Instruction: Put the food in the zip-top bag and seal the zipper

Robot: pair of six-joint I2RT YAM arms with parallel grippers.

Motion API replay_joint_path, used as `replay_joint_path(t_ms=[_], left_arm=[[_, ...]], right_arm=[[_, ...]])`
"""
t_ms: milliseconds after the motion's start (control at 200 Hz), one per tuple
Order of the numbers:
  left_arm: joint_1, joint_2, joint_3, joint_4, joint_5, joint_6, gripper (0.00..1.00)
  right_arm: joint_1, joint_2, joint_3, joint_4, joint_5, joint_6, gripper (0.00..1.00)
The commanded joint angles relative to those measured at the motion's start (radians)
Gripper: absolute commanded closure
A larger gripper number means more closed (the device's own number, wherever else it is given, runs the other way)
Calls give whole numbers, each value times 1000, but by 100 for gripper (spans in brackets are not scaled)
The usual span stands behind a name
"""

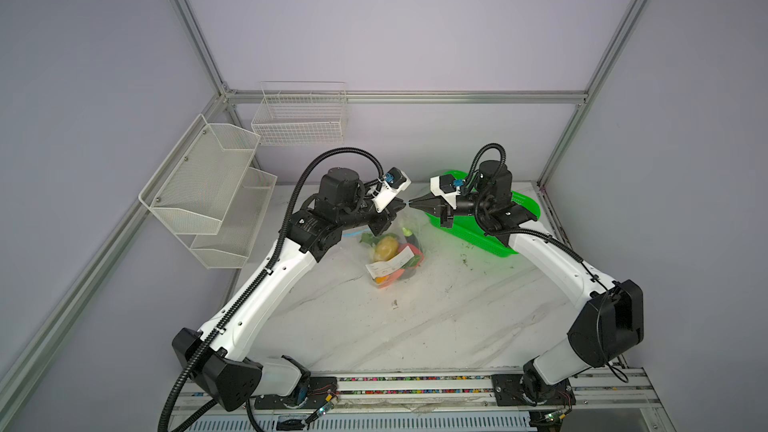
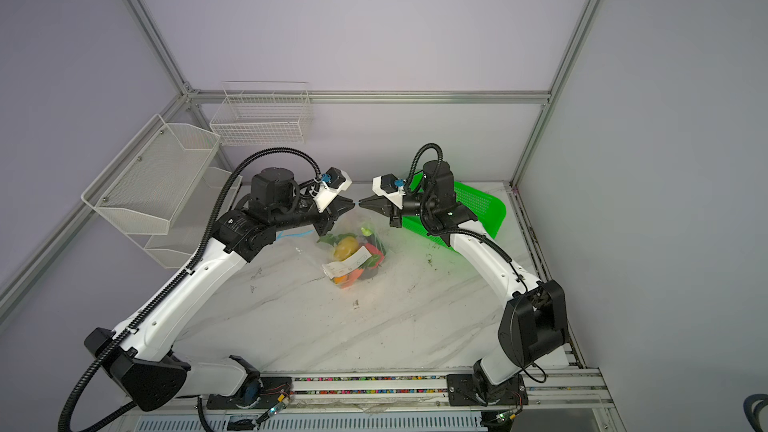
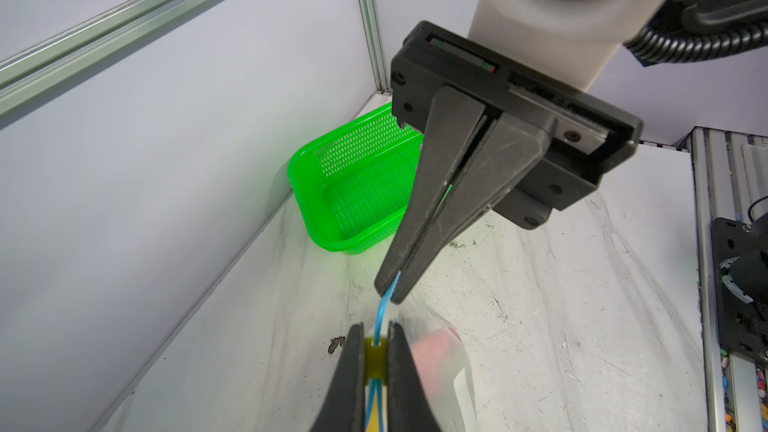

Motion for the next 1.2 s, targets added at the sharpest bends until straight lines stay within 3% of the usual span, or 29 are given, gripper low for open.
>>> replay_joint_path(t_ms=[0, 845, 1030, 1195], left_arm=[[8, -62, -45, 5, -42, -18, 92], [9, -161, -110, -100, -143, -39, 94], [8, -163, -128, -131, -119, -60, 94], [9, -180, -159, -139, -174, -72, 97]], right_arm=[[-8, -33, 28, 14, -16, -6, 100], [-12, -28, 42, 11, 21, -2, 100], [-16, -27, 45, 2, 44, -10, 100], [-18, -23, 47, 1, 55, -13, 100]])
